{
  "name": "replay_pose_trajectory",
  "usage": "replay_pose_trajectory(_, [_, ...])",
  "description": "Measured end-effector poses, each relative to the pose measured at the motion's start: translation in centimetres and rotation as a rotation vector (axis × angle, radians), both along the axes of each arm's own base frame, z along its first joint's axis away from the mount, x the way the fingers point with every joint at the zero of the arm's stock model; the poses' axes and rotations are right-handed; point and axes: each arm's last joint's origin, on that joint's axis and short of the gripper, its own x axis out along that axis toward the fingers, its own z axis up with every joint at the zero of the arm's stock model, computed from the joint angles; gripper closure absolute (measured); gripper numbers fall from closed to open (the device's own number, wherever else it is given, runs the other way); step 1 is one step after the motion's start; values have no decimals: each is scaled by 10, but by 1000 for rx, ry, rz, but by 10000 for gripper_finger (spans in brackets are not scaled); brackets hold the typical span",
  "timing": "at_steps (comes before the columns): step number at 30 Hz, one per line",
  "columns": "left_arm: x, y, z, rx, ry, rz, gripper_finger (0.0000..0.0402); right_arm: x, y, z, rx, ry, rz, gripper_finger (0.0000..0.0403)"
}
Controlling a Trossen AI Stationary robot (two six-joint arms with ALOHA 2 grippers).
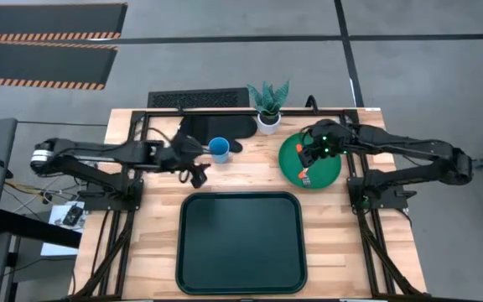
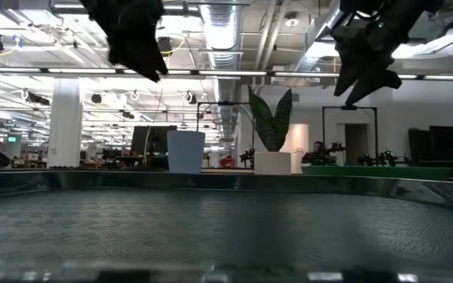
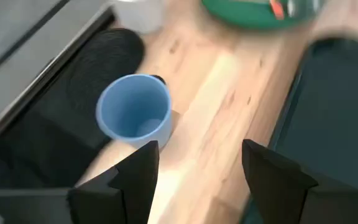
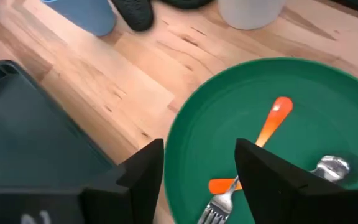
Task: Pick and place plate/cup/fork/spoon on tray
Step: Put the blue cup on the top left of the serving tray
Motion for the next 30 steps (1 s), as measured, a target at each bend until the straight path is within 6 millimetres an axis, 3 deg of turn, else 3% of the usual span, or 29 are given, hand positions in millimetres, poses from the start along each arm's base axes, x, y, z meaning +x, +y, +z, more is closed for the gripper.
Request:
replay_pose_trajectory(9, [43,29,-51,113,217,-200,187,4,7,7,-17,-82,32,186])
replay_pose_trajectory(12, [46,41,-61,87,251,-202,187,3,9,8,-17,-87,32,188])
replay_pose_trajectory(20, [40,61,-65,55,268,-152,195,3,9,10,-22,-104,31,189])
replay_pose_trajectory(23, [38,63,-65,60,286,-169,226,3,9,10,-22,-104,30,189])
replay_pose_trajectory(30, [39,64,-66,103,321,-233,352,4,9,10,-24,-106,30,189])
